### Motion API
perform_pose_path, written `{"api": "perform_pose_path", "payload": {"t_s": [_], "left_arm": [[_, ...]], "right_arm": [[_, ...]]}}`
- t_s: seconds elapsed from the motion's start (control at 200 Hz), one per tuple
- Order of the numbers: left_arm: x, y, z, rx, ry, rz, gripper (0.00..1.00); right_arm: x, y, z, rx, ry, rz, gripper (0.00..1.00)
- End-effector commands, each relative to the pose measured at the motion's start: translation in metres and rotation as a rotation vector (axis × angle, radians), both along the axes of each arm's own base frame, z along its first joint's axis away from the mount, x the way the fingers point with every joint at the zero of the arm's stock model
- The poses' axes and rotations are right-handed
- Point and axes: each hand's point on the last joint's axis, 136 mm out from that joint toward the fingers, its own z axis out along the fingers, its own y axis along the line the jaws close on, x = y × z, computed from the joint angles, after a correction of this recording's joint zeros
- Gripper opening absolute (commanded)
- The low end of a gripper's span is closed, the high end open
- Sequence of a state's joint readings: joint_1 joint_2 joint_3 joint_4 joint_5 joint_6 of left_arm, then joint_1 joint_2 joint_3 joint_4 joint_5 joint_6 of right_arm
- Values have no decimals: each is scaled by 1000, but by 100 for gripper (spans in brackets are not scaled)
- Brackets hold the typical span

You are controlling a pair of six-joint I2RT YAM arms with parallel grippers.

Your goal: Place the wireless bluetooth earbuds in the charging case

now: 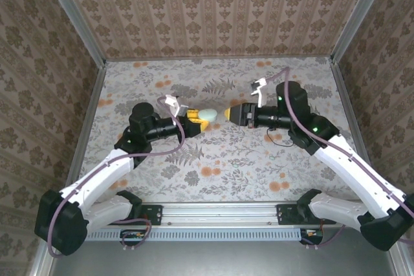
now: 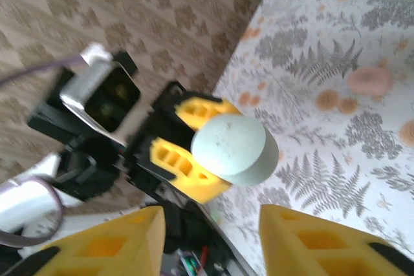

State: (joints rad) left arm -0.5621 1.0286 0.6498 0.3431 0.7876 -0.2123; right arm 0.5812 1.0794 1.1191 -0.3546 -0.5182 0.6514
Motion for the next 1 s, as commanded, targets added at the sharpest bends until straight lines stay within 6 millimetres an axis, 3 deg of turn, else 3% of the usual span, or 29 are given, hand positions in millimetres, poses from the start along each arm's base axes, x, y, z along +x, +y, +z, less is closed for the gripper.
{"api": "perform_pose_path", "payload": {"t_s": [0.0, 0.15, 0.365, 0.71, 0.995], "left_arm": [[-5, 2, 13, 7, -27, -18, 8], [-7, 2, 14, 7, -11, -28, 8], [-9, 1, 15, 2, -6, -33, 8], [-12, 1, 14, 5, -2, -35, 7], [-13, -1, 15, 4, 1, -44, 7]], "right_arm": [[-3, 10, -24, -142, -29, 65, 37], [-1, 27, -22, -145, -39, 102, 31], [9, 36, -22, -148, -38, 106, 29], [13, 39, -23, -157, -29, 110, 28], [12, 36, -24, -158, -28, 96, 32]]}}
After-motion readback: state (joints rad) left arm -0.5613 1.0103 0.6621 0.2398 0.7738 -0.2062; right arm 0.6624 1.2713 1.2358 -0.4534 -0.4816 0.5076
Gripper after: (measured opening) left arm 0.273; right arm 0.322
